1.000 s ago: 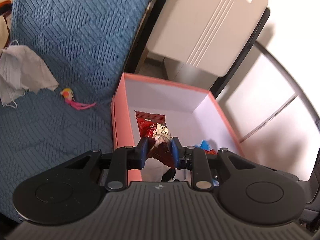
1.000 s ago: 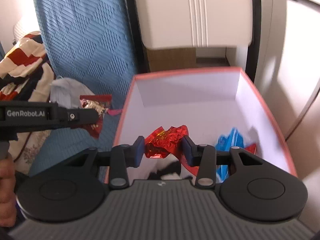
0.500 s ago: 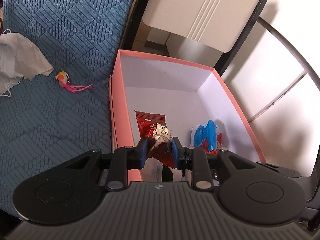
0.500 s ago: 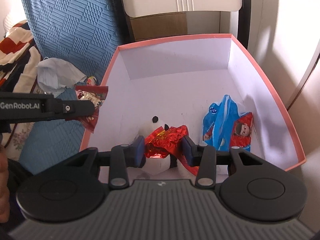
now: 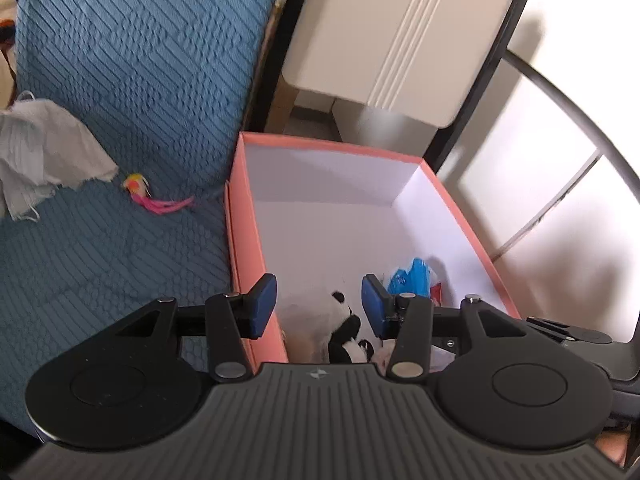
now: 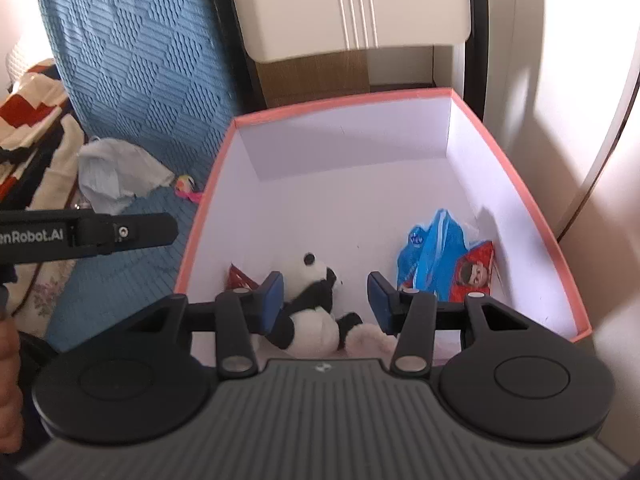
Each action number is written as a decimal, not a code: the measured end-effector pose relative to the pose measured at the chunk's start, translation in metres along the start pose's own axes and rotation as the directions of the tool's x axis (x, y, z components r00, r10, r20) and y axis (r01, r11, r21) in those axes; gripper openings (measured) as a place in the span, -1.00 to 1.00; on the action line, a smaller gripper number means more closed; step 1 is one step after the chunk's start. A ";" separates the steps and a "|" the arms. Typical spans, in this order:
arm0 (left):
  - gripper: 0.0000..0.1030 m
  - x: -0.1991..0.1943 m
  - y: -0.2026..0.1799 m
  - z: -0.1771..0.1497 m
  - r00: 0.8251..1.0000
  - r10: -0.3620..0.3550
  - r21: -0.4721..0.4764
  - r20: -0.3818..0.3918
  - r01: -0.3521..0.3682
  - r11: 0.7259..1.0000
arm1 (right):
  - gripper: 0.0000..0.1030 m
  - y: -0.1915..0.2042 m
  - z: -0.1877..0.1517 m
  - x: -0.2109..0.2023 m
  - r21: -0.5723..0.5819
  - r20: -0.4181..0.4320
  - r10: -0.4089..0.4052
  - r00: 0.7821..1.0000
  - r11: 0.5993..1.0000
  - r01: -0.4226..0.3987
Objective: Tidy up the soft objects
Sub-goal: 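Lower both held red packets into the pink box and open both tools, then withdraw both open tools from the pink box back over the seat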
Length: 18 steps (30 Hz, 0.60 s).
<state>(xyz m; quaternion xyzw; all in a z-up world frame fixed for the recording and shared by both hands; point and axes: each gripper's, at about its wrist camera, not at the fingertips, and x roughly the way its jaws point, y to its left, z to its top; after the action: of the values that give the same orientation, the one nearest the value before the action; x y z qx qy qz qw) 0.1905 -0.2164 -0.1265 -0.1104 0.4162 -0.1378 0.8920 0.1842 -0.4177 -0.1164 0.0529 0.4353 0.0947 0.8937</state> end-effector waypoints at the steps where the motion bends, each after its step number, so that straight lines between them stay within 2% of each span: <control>1: 0.03 -0.004 0.000 0.002 1.000 0.001 0.002 0.011 -0.001 1.000 | -0.04 0.002 0.001 -0.003 -0.003 0.011 0.005 1.000 1.000 -0.005; 13: 0.03 -0.067 0.015 0.014 0.986 -0.002 0.023 0.164 -0.002 1.000 | -0.04 0.033 0.014 -0.034 -0.026 0.136 0.036 0.990 0.999 -0.032; 16: 0.03 -0.074 0.024 0.013 0.981 -0.017 0.011 0.195 0.015 1.000 | -0.04 0.044 0.013 -0.036 -0.038 0.146 0.029 0.989 0.999 -0.024; 18: 0.03 -0.076 0.030 0.011 0.980 0.002 0.006 0.197 -0.003 1.000 | -0.04 0.051 0.011 -0.035 -0.044 0.144 0.033 0.989 0.999 -0.027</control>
<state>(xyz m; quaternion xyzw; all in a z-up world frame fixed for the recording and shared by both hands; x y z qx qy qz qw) 0.1563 -0.1620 -0.0748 -0.1201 0.3256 -0.1264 0.9293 0.1654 -0.3757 -0.0736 0.0476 0.3664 0.1131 0.9223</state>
